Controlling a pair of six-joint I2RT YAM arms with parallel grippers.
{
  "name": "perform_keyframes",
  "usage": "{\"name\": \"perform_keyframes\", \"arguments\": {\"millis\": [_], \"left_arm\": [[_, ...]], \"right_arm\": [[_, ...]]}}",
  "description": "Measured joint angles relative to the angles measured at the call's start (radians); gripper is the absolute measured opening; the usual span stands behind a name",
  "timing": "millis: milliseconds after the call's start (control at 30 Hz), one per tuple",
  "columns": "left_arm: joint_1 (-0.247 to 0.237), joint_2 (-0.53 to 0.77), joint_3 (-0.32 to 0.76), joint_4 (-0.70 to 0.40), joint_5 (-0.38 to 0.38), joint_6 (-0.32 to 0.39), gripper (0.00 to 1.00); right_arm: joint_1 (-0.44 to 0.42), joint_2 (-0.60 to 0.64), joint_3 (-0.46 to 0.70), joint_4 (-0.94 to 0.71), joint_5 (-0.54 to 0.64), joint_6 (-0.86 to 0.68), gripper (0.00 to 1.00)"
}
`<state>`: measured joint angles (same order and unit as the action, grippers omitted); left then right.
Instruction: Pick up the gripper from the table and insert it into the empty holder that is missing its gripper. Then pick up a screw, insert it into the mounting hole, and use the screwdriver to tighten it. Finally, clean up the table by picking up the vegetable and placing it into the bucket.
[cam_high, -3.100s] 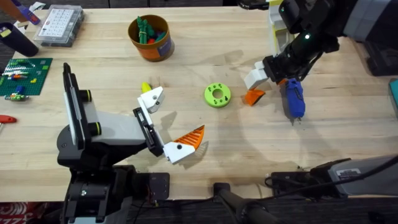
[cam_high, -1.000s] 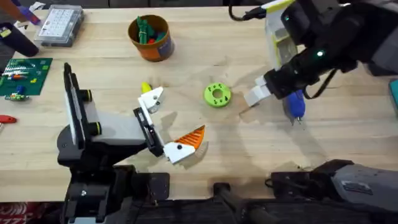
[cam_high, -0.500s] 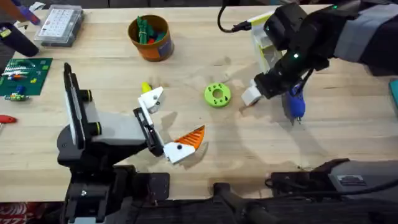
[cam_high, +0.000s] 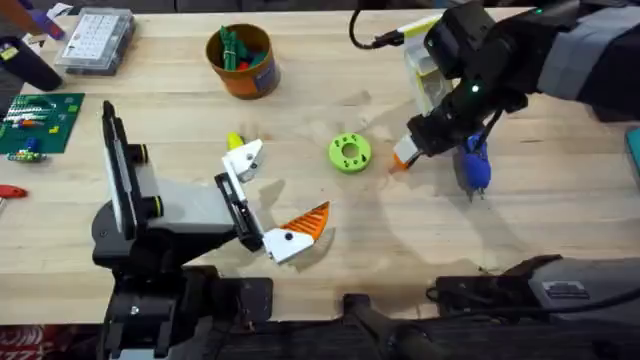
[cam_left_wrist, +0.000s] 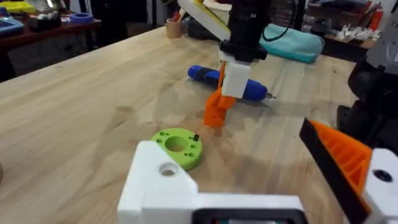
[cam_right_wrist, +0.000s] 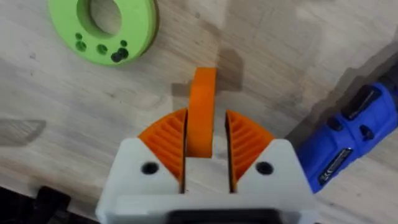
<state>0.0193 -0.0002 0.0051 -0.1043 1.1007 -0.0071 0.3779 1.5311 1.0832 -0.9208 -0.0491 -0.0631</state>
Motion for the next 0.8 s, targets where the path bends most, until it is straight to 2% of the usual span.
{"name": "perform_keyframes", "arguments": {"millis": [100, 167, 800], "left_arm": [[0.000, 0.000, 0.000, 0.000, 0.000, 0.000, 0.988], [0.000, 0.000, 0.000, 0.000, 0.000, 0.000, 0.986], [0.000, 0.000, 0.000, 0.000, 0.000, 0.000, 0.986]], "right_arm": [[0.000, 0.000, 0.000, 0.002, 0.001, -0.001, 0.087], [0.000, 0.000, 0.000, 0.006, 0.002, 0.002, 0.016], [0.000, -0.032, 0.003, -0.035, -0.014, 0.003, 0.011]]}}
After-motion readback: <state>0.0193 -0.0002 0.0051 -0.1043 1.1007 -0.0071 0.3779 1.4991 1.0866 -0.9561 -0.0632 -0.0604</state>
